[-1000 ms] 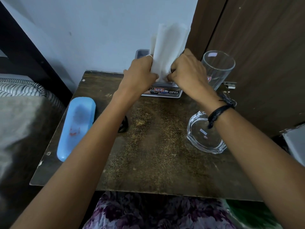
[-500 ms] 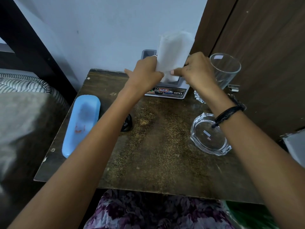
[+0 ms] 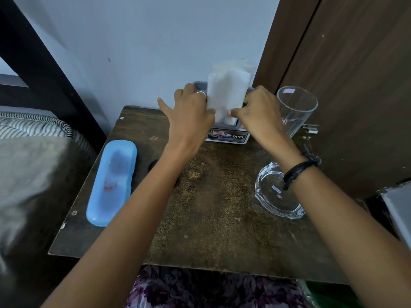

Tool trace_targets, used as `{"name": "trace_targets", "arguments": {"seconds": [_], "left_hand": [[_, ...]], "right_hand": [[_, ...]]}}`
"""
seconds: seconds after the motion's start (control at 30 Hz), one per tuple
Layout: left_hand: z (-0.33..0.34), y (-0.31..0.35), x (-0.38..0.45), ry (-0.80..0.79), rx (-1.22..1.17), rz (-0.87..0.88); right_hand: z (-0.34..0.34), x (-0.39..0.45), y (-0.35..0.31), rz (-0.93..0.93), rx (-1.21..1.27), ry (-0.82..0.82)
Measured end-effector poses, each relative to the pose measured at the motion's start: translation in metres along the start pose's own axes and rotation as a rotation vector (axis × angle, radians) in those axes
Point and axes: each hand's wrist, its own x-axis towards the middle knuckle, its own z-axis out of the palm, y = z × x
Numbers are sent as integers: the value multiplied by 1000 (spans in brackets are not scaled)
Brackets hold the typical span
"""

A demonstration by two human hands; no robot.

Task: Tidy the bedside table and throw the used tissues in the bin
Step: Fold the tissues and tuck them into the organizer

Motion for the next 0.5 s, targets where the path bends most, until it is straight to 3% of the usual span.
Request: {"name": "trace_targets", "arguments": {"seconds": [0.1, 0.27, 0.5], "left_hand": [[0, 3, 1, 14, 40, -3], [-13, -1, 1, -10, -26, -41], [6, 9, -8, 101, 294, 79]], "right_hand": [[-3, 2, -3, 30, -38, -36], [-7, 0, -2, 92, 184, -13], [-1, -10, -6, 69, -121, 40]]}}
